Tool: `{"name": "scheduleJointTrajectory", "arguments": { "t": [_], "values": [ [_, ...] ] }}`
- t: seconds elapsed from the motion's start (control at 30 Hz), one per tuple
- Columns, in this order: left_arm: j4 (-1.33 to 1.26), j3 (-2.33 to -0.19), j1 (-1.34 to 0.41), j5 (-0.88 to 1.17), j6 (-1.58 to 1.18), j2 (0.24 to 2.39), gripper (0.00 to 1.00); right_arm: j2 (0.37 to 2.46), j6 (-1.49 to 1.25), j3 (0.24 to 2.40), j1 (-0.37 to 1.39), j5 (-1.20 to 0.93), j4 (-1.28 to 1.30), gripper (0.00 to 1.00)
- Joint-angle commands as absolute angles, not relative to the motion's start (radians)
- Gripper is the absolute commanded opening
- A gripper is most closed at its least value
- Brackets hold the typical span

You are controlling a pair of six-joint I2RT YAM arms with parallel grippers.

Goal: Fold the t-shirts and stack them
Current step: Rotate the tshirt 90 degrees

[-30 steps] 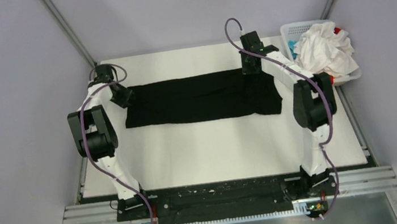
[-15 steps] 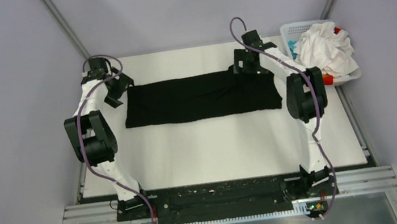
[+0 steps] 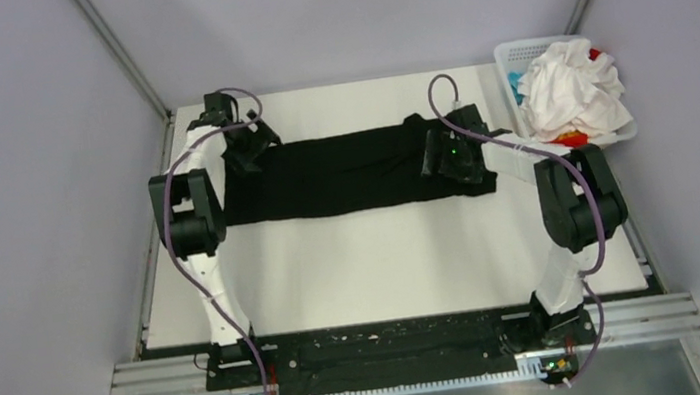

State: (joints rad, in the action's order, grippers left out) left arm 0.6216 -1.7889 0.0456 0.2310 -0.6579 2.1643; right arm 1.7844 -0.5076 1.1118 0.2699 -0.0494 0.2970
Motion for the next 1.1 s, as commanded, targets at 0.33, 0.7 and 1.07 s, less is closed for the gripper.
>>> {"name": "scheduleJointTrajectory", "arguments": {
  "t": [0.33,0.7,1.07],
  "values": [
    [0.48,-1.107,-0.09,0.301,-0.706,1.884,0.98,2.231,-0.416,1.661,0.19,-0.185,0.296,0.99],
    [0.068,-0.712,-0.709,0.428,-1.17,1.686,0.99,2.794,-0.533,2.498,0.342,-0.364,0.398,0.99],
    [0.288,-0.932,-0.818,0.299,-1.08,1.628,0.99,2.644,-0.549,2.493,0.357,-0.229,0.2,0.99]
  ]
}}
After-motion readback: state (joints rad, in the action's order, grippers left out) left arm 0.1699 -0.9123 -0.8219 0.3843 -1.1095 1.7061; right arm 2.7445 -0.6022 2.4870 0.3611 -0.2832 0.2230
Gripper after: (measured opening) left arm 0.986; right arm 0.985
